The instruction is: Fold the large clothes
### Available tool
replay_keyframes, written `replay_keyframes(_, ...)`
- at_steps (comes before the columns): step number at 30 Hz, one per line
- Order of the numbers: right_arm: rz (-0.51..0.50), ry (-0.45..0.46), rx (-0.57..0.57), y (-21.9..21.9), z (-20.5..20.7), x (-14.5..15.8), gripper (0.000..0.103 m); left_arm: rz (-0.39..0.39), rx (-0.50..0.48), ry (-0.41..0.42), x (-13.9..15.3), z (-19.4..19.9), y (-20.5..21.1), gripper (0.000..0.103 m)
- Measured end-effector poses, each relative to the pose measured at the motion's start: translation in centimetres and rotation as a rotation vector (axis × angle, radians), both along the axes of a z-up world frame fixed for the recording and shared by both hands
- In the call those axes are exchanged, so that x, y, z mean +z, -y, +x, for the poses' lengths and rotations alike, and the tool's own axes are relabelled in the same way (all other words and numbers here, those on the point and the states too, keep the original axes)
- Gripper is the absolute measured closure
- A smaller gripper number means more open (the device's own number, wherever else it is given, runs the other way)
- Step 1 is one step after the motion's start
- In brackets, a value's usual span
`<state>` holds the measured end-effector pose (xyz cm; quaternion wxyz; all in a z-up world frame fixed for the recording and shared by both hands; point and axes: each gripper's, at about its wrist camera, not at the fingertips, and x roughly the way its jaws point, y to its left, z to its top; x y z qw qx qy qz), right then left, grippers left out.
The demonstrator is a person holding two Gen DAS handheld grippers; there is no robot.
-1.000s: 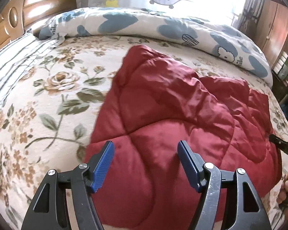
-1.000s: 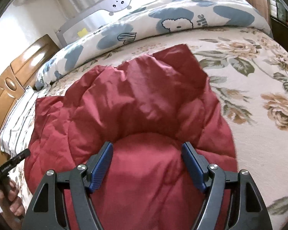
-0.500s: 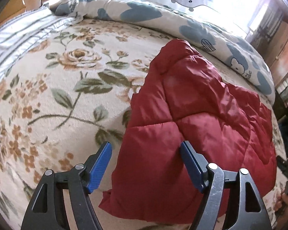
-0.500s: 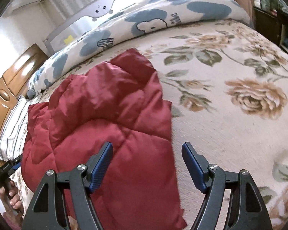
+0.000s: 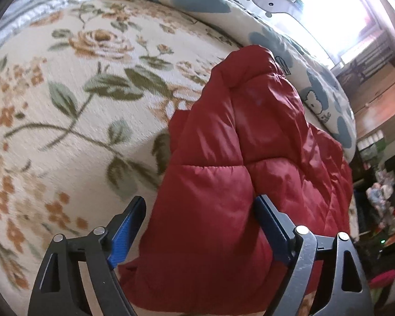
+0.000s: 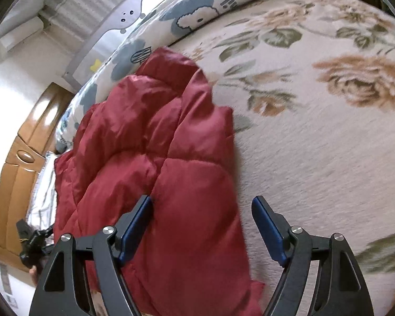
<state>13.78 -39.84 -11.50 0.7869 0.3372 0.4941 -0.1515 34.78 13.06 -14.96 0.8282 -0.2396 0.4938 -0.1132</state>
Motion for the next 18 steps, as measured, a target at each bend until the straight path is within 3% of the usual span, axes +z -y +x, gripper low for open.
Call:
replay_keyframes(6,0.178,0.062,-0.045,0.6,0.0,-2.8,0.010,-0.141,-0.006,-0.061,-3.1,1.6,0.1,0.003)
replay_keyframes(9,0.211,0.089,-0.061,0.6,0.0,-3.3,0.012,-0.211,0.002,-0.091,-4.6,2.3,0.0,0.002)
replay_keyframes(11,0.227,0.098,-0.051,0.2,0.2,-3.4,0.019,-0.213,-0.015,-0.071,-4.5,2.3,0.2,0.012)
replay_keyframes(13,0.221,0.092,-0.044,-0.3,0.1,-3.1,0.032,-0.193,-0.043,-0.043,-3.9,2.2,0.7,0.032)
replay_keyframes(15,0.215,0.093,-0.035,-0.6,0.1,-2.5,0.043,-0.177,-0.060,-0.030,-3.3,1.9,1.0,0.045)
replay_keyframes(18,0.203,0.097,-0.034,-1.2,-0.3,-1.3,0.058,-0.154,-0.076,-0.008,-2.1,1.4,1.0,0.056)
